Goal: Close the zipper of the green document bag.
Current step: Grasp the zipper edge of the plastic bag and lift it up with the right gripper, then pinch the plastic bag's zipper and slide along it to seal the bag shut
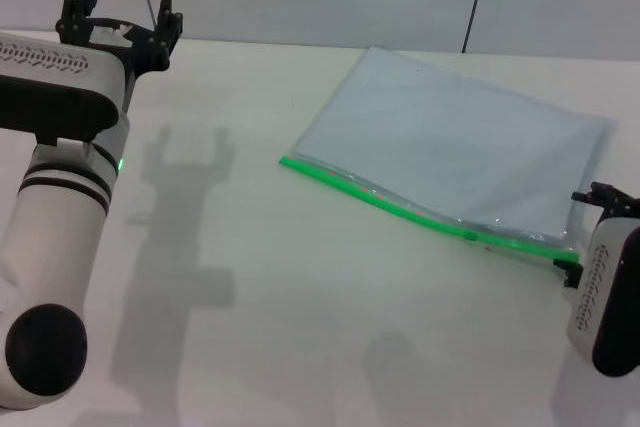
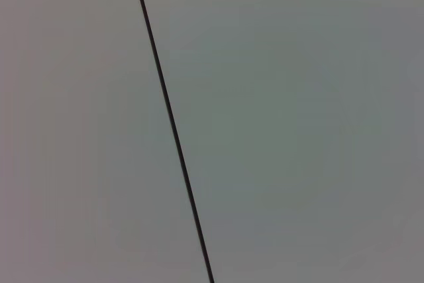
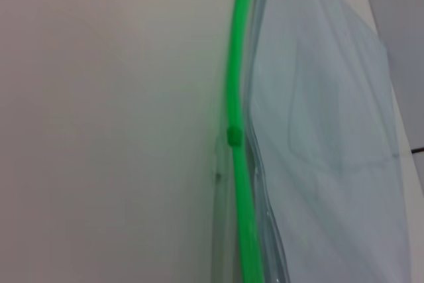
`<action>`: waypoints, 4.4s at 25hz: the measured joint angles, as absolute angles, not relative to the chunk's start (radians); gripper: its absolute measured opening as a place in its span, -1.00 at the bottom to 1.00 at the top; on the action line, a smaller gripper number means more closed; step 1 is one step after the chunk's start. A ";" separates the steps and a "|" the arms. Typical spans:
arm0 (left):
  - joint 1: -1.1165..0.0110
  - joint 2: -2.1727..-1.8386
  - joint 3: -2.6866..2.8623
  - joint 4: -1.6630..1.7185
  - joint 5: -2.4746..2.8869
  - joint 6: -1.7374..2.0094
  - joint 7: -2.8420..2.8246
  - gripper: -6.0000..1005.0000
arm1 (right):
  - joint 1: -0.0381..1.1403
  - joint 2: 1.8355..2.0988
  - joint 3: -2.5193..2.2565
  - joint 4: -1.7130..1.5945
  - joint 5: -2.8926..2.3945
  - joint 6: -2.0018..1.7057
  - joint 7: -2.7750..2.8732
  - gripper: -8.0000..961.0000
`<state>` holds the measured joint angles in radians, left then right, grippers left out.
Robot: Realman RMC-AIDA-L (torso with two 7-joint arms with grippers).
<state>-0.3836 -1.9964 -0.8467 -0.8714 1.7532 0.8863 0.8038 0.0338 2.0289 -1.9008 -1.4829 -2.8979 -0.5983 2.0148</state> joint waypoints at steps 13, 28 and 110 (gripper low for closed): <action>-0.389 -1.999 -0.847 -0.873 1.755 0.887 0.804 0.62 | 0.095 2.030 -1.897 -1.444 -2.898 -0.591 2.063 0.73; -0.396 -2.002 -0.842 -0.890 1.764 0.883 0.804 0.62 | 0.179 2.028 -1.882 -1.388 -2.898 -0.595 2.100 0.67; -0.502 -2.029 -0.818 -1.099 1.931 0.190 1.591 0.37 | 0.188 2.023 -1.849 -1.666 -2.895 -0.721 2.212 -0.88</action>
